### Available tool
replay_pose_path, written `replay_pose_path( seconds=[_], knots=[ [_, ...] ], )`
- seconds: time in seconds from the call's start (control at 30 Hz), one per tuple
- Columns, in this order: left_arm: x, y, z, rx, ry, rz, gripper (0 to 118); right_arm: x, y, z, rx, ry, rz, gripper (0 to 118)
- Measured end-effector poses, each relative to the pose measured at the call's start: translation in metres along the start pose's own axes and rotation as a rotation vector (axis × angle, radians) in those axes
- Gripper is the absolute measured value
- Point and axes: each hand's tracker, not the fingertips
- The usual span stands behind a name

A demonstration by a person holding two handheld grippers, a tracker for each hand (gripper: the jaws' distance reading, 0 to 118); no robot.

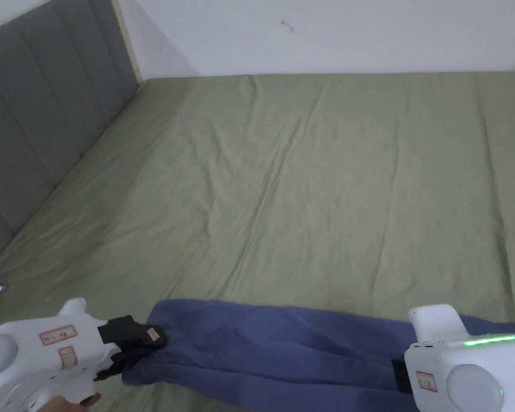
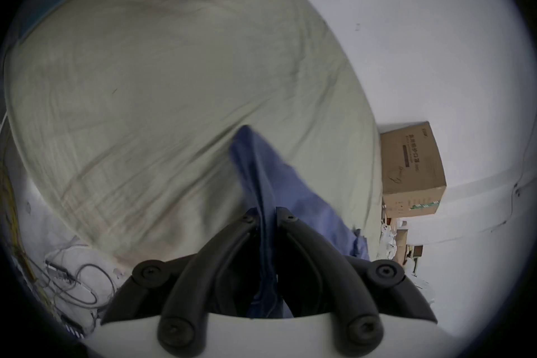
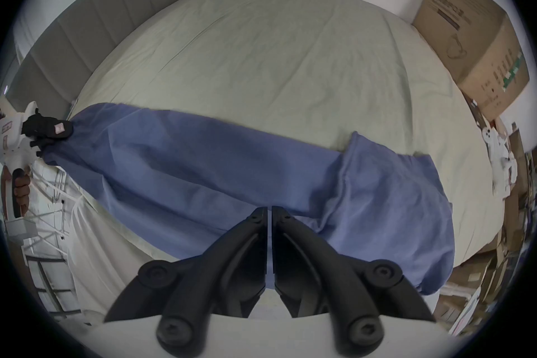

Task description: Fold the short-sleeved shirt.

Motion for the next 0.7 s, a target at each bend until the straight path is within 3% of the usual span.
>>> replay_pose_path(
  seconds=[0.2,0.43,0.6,0.63,0.7],
  knots=[
    [0.115,-0.021,0.001,-0.021,-0.123,-0.273,10,0.032,-0.008,0.018,0.049,-0.027,-0.066,4],
    [0.24,-0.109,-0.066,-0.286,-0.301,-0.588,10,0.074,-0.019,0.033,0.103,-0.077,-0.171,4],
    [0.27,-0.178,-0.136,-0.422,-0.232,-0.796,13,0.099,-0.033,0.039,0.12,-0.14,-0.193,4],
    [0.269,-0.189,-0.153,-0.434,-0.212,-0.831,31,0.106,-0.036,0.039,0.118,-0.14,-0.211,4],
    [0.264,-0.201,-0.179,-0.493,-0.129,-0.8,88,0.116,-0.041,0.037,0.109,-0.138,-0.247,4]
  ],
)
